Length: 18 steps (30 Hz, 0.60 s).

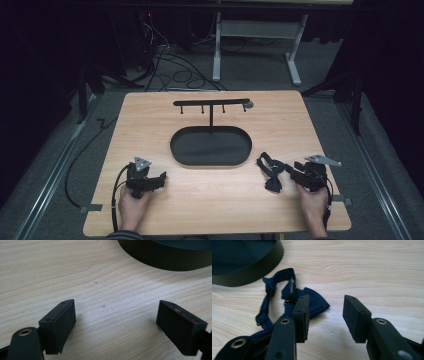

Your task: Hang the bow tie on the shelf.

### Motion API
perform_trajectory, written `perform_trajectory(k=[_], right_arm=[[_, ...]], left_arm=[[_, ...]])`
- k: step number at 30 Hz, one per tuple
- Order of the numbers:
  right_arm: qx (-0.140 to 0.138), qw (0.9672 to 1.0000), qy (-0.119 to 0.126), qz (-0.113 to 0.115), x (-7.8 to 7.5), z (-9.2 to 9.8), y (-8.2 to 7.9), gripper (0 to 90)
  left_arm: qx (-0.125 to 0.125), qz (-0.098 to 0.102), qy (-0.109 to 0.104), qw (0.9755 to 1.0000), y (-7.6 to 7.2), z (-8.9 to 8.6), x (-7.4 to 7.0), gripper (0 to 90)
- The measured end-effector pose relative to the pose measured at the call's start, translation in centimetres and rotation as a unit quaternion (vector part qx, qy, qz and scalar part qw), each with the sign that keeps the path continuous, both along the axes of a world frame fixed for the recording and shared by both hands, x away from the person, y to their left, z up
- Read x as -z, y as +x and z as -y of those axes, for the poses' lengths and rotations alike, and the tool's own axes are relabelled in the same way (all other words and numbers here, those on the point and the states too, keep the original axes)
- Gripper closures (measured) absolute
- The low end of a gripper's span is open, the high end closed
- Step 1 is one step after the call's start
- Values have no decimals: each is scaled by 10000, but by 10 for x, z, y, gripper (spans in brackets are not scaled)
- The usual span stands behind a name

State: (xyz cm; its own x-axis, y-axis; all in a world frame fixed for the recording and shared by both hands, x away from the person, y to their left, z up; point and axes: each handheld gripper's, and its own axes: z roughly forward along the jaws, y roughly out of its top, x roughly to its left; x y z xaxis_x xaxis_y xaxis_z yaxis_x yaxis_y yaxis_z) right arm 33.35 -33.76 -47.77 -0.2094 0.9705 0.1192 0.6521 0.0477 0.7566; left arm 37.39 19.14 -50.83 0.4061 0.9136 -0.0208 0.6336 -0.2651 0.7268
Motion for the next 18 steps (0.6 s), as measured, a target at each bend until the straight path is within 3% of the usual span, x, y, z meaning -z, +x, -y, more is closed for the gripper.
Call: perform_trajectory(k=[18], right_arm=[[-343, 9992, 183, -54, -4, -16, 10, 595]], left_arm=[[-1, 0, 0, 10000, 0, 0, 0, 164]])
